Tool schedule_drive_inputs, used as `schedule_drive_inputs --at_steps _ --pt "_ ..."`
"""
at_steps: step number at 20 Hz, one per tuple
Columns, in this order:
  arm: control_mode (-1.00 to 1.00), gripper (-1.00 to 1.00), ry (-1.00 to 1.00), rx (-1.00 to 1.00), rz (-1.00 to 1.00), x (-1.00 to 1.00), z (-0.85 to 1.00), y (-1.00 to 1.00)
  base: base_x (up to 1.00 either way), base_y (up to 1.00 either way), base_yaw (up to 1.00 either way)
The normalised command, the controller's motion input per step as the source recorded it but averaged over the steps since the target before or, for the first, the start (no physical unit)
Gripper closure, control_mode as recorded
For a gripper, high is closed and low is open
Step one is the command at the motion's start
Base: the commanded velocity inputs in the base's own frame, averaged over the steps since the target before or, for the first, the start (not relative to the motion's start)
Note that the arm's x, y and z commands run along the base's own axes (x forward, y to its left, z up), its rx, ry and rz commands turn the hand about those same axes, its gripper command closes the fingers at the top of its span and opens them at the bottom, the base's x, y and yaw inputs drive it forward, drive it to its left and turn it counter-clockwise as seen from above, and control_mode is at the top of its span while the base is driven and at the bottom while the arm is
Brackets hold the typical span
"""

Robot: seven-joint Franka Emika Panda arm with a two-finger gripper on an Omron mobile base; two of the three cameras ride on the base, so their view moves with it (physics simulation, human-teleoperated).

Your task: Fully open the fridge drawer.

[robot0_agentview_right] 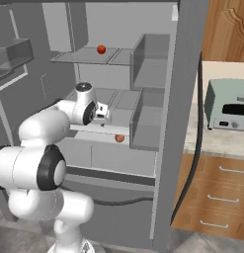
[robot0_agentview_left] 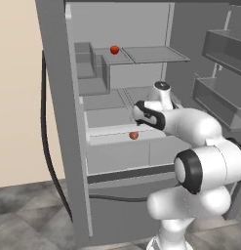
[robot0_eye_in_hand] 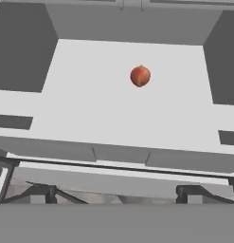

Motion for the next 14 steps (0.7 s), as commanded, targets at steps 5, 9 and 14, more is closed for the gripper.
schedule_drive_inputs --at_steps 5,9,14 --pt "-1.0 -1.0 0.0 0.02 -0.01 0.41 -0.26 0.0 0.0 0.0 0.0" --pt "-1.0 -1.0 0.0 0.02 -0.01 0.4 -0.24 0.0 0.0 0.0 0.0" --pt "-1.0 -1.0 0.0 0.01 -0.01 0.43 -0.28 0.0 0.0 0.0 0.0"
